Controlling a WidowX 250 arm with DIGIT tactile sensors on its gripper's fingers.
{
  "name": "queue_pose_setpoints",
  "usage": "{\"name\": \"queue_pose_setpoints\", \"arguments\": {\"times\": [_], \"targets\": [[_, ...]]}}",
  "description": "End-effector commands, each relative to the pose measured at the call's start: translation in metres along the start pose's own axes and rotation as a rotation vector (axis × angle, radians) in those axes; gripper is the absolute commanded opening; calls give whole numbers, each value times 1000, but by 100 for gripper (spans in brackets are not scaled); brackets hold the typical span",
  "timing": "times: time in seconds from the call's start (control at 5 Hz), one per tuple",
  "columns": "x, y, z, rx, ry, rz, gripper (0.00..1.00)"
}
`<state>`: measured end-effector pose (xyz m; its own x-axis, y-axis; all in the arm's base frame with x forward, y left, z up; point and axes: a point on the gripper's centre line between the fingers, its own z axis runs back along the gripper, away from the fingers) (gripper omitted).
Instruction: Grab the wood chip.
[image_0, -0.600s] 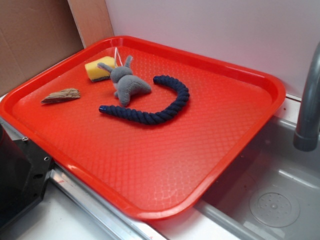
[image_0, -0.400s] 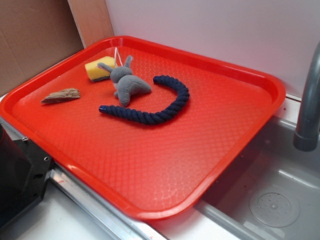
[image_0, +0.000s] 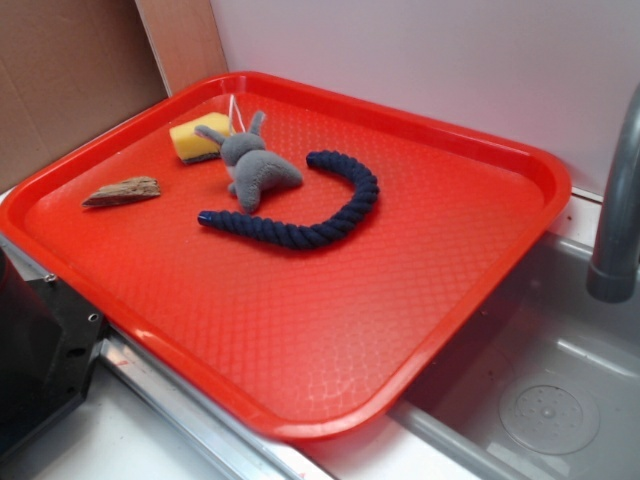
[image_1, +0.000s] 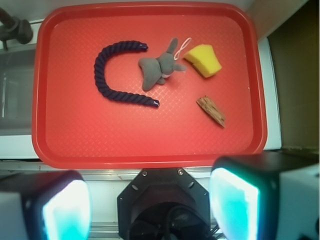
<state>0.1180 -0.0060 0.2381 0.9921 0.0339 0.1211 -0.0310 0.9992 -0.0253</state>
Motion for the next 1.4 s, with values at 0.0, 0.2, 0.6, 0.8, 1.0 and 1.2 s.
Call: {"name": "queue_pose_setpoints", "arguments": {"times": [0.0, 0.2, 0.6, 0.8, 1.0, 1.2], "targets": [[9, 29, -15, 40, -67, -91, 100], [9, 41, -30, 52, -91, -181, 100], [28, 73, -83, 47, -114, -319, 100], [40, 87, -109, 47, -109, -343, 100], [45, 99, -135, 57, -78, -355, 100], [45, 106, -156, 84, -56, -373, 100]]}}
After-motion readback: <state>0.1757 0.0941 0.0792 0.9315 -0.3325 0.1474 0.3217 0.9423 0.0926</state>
